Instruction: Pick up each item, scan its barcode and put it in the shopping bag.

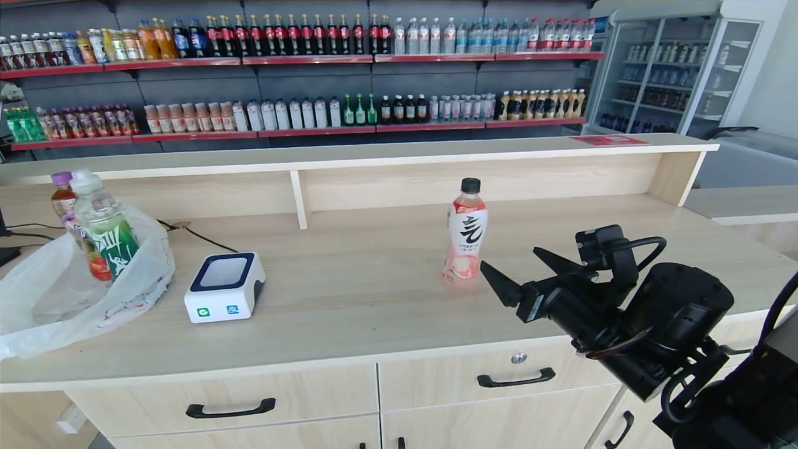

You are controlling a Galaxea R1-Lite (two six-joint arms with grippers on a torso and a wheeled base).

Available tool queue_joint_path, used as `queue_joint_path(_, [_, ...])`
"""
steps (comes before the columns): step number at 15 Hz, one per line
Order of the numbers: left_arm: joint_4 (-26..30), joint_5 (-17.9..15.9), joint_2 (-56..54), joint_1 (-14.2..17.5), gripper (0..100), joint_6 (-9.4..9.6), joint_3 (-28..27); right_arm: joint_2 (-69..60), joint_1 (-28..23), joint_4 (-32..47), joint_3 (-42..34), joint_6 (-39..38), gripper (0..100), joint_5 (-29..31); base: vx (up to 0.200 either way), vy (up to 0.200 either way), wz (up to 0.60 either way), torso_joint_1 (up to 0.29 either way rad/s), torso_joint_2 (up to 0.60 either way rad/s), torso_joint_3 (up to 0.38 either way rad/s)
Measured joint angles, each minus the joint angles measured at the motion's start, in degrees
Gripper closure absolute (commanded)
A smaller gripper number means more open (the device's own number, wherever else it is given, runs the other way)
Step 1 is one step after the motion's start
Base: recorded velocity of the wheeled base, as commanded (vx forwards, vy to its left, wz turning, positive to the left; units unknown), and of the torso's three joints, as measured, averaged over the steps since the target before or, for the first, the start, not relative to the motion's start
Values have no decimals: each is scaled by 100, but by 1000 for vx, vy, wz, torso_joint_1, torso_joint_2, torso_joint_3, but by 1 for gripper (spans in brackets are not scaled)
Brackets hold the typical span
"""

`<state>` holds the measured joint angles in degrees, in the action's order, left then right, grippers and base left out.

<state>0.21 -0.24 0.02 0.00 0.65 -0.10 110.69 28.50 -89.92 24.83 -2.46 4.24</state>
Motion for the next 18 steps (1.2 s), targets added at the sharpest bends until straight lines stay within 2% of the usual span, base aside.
queue_joint_path(5, [-5,-2,0,0,0,-2,0,13,138,0,-111,-2,0,-1,0,0,0,0,0,0])
queue_joint_path(14, [-26,2,0,0,0,-11,7,406,245,0,251,-22,0,2,0,0,0,0,0,0])
queue_joint_path(18, [-54,6,0,0,0,-11,10,863,193,-2,837,-87,0,46,0,0,0,0,0,0])
